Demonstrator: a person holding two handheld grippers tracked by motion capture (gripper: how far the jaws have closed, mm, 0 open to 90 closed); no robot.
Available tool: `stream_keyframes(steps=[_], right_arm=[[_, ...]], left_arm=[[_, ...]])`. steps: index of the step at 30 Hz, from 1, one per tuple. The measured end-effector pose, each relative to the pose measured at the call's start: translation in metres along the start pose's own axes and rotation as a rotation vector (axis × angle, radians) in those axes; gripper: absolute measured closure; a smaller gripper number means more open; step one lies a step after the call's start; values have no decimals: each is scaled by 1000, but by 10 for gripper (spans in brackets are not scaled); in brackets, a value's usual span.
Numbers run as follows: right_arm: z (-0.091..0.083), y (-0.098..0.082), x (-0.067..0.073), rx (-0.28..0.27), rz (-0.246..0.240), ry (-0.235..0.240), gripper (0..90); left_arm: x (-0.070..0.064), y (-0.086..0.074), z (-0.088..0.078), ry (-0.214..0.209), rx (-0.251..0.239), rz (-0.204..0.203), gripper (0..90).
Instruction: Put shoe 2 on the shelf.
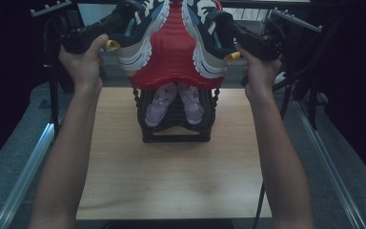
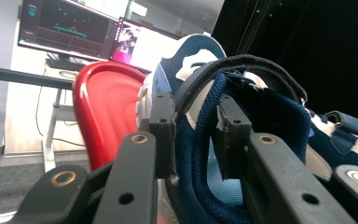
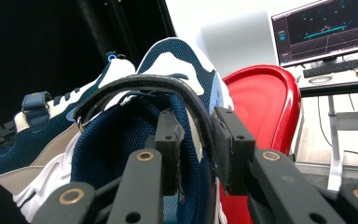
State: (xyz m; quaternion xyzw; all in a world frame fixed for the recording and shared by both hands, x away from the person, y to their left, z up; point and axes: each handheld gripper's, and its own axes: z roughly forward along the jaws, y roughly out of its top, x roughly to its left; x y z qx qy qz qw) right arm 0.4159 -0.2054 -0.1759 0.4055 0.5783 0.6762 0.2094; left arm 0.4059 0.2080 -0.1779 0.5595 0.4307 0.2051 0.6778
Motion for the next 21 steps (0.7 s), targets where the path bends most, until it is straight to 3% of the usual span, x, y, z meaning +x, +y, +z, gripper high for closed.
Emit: stream_keyframes(steps=[16, 21], right_arm=[[19, 1, 0, 10, -1, -35, 726], [28, -5, 2, 29, -27, -71, 726]], left_arm=[[-5, -9, 23, 26, 21, 17, 719], [-6, -18, 33, 46, 25, 39, 718]])
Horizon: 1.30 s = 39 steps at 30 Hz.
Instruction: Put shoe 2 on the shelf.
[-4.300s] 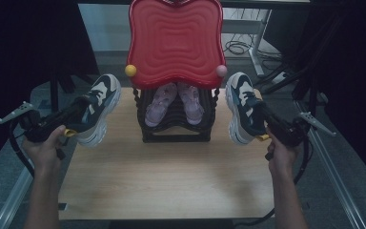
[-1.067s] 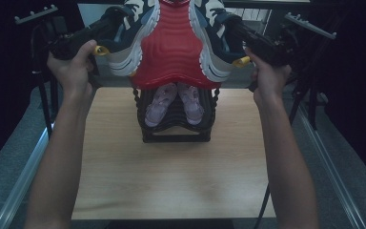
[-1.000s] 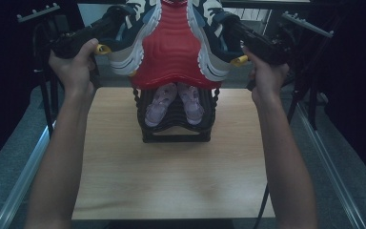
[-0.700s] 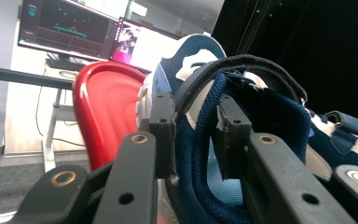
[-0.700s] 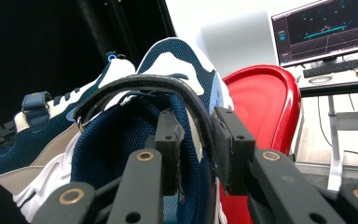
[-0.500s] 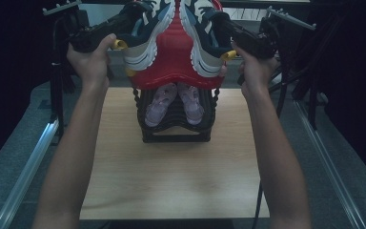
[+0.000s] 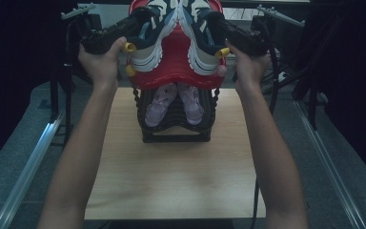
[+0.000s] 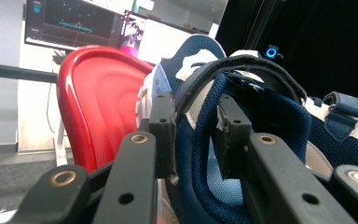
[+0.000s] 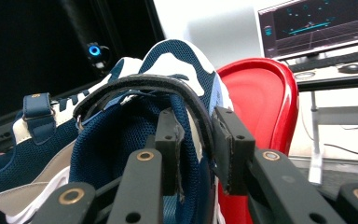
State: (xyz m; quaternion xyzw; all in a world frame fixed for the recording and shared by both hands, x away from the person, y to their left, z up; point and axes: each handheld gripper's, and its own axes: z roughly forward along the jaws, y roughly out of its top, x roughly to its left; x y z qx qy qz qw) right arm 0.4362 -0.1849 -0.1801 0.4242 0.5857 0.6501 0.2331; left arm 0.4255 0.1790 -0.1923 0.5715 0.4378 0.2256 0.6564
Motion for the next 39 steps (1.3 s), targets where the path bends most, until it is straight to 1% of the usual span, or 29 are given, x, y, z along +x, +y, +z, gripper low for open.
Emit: stream_keyframes(steps=[1, 3, 4, 6, 8, 12, 14, 16, 20, 21, 22, 23, 24, 25, 27, 29, 30, 32, 33, 35, 38, 39], right_arm=[[2, -1, 1, 2, -7, -12, 726], [5, -4, 3, 10, -28, -31, 726], [6, -4, 3, 12, -30, -33, 726], [9, -5, 2, 14, -28, -35, 726], [10, -5, 0, 19, -30, -43, 726], [11, -6, -2, 20, -16, -45, 726], [11, -7, -3, 25, -23, -50, 726], [12, -8, -4, 29, -22, -52, 726], [15, -12, -6, 51, -31, -62, 725], [16, -13, -7, 61, -41, -66, 725], [17, -14, -8, 58, -42, -58, 723], [17, -15, -7, 56, -43, -55, 720], [18, -15, -7, 56, -51, -51, 716], [18, -15, -5, 60, -68, -53, 707], [19, -15, -3, 72, -99, -41, 682], [19, -15, -1, 77, -108, -38, 662], [20, -15, -1, 71, -103, -34, 650], [20, -15, -4, 66, -85, 4, 605], [19, -14, -5, 68, -66, 36, 565], [18, -13, -7, 68, -64, 48, 523], [16, -11, -9, 70, -61, 66, 467], [15, -11, -10, 64, -51, 75, 444]], left_arm=[[-1, -1, 1, 1, -7, -5, 716], [-2, -1, 2, 11, -11, 8, 714], [-2, -1, 3, 13, -9, 11, 713], [-3, -2, 5, 13, -7, 9, 708], [-5, -3, 7, 17, -4, 20, 706], [-5, -6, 11, 19, 2, 17, 708], [-6, -8, 13, 19, 6, 14, 709], [-6, -10, 14, 26, 12, 30, 710], [-1, -16, 17, 34, 32, 26, 710], [1, -18, 19, 35, 37, 23, 710], [3, -21, 20, 32, 43, 24, 709], [4, -22, 20, 25, 37, 26, 706], [5, -24, 20, 24, 35, 38, 704], [6, -25, 20, 15, 31, 44, 700], [6, -27, 20, -2, 30, 40, 684], [5, -28, 20, -11, 29, 44, 655], [6, -28, 20, -21, 29, 33, 639], [7, -26, 19, -40, 11, -3, 577], [7, -25, 17, -37, 0, -11, 534], [8, -23, 15, -42, -9, -18, 492], [9, -20, 11, -52, -11, -19, 477], [9, -19, 10, -55, -12, -24, 471]])
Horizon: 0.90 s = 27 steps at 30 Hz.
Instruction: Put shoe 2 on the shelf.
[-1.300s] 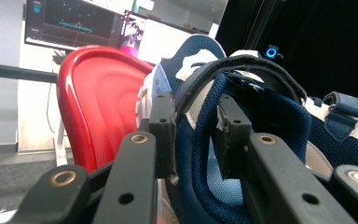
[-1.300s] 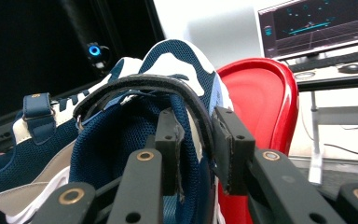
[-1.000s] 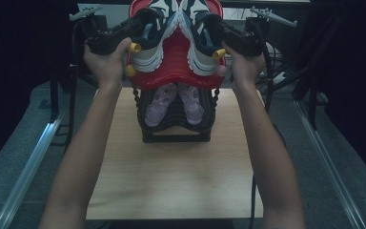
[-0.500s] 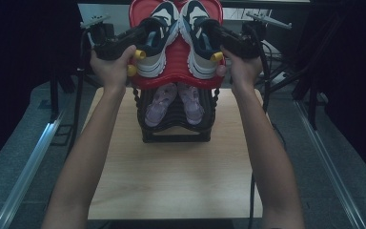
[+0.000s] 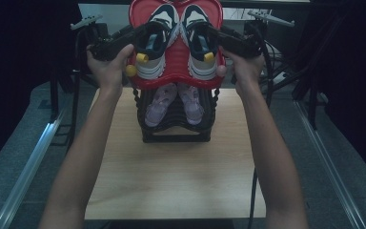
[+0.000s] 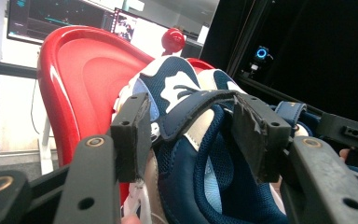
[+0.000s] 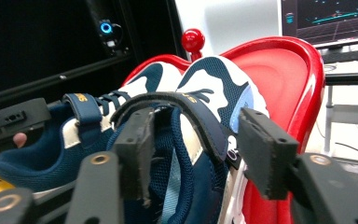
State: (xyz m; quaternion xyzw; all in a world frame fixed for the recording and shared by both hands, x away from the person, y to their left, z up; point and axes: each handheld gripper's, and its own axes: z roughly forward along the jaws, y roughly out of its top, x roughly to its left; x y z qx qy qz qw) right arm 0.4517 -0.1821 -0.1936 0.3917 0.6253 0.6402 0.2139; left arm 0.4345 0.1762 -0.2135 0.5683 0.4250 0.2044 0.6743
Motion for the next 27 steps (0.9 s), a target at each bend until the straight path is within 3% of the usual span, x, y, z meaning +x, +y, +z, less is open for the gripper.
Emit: stream_keyframes(steps=[7, 18, 27], right_arm=[[-9, -4, 0, -33, 6, 40, 412], [-26, -13, -8, -60, 20, 79, 434], [-42, -26, -13, -86, 17, 97, 444]], left_arm=[[-1, 0, -7, -29, 10, -6, 457], [-3, 3, -27, -48, 3, -6, 447], [7, -6, -46, -19, 4, -14, 449]])
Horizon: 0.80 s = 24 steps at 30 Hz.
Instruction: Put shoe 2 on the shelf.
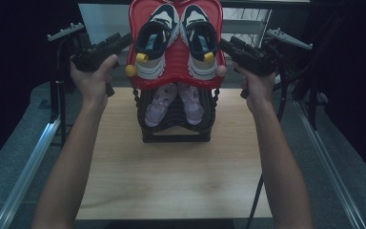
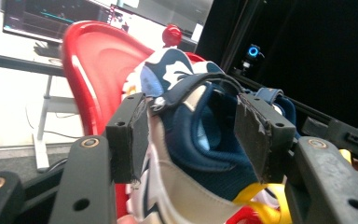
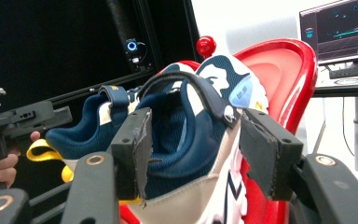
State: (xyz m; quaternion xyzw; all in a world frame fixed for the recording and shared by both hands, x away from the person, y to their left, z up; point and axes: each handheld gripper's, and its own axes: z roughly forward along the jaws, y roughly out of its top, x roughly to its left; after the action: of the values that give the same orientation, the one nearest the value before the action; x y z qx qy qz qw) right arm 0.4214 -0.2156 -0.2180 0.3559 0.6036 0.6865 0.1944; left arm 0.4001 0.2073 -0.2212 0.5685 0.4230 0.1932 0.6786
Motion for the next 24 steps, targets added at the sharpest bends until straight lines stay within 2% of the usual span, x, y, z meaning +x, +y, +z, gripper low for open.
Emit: stream_keyframes(steps=[8, 13, 16, 20, 24], right_arm=[[-12, -12, -11, 2, 10, -19, 447], [-24, -22, -13, 7, -17, -39, 451], [-30, -30, -14, 17, -36, -54, 453], [-35, -39, -16, 23, -33, -55, 456], [-38, -50, -21, 37, -24, -60, 457]], left_arm=[[11, -11, -17, 18, 2, -13, 450], [14, -21, -26, 40, 22, 27, 452], [17, -28, -31, 37, 34, 28, 453], [19, -37, -35, 38, 49, 31, 453], [23, -43, -41, 58, 65, 32, 456]])
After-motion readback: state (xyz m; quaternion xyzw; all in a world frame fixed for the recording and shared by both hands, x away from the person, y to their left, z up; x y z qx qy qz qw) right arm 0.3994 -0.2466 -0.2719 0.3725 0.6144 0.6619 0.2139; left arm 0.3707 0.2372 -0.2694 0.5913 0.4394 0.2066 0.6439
